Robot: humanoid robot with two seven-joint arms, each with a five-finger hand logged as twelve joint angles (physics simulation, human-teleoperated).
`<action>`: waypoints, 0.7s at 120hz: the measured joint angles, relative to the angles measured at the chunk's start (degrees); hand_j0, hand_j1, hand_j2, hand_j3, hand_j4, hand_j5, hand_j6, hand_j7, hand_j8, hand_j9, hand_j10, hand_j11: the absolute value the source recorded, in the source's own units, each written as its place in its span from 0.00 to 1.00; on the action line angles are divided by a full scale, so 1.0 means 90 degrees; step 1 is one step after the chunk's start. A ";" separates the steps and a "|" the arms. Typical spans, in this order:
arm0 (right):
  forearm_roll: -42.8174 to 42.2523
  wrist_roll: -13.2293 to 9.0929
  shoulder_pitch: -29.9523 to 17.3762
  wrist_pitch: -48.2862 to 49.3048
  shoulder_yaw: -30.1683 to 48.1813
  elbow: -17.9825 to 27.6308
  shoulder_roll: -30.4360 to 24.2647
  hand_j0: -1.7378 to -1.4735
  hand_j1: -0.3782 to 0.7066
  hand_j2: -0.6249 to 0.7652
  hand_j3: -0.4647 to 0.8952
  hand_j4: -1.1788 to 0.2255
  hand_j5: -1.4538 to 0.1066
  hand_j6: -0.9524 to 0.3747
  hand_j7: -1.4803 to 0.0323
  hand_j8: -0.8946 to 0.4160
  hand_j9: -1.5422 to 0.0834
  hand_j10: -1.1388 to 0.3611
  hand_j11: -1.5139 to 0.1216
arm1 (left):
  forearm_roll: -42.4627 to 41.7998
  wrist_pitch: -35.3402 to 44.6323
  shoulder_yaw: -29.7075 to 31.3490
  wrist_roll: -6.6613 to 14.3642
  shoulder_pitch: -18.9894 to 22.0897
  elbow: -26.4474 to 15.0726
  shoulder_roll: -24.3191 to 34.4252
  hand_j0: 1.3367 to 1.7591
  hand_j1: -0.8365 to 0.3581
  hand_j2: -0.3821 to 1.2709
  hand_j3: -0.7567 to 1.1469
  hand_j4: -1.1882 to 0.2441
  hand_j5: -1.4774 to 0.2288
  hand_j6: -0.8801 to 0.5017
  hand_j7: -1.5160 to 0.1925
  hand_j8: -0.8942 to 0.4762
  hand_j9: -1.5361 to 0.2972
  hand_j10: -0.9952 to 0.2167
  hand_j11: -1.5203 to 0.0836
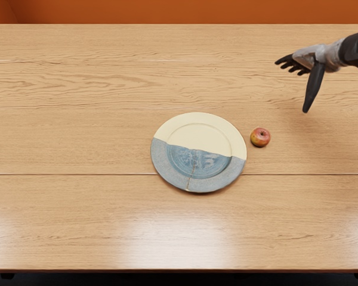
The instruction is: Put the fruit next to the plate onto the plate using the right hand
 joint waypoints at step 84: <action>-0.0328 -0.3086 0.0629 -0.1960 0.0179 0.4427 -0.1097 0.30 0.07 0.44 0.34 0.81 0.90 0.68 0.94 0.65 0.92 0.73 0.89 | 0.0000 0.0000 0.0001 0.0000 0.0000 0.0000 0.0000 0.76 0.99 0.23 0.40 0.83 0.87 0.64 0.89 0.65 0.84 0.82 0.95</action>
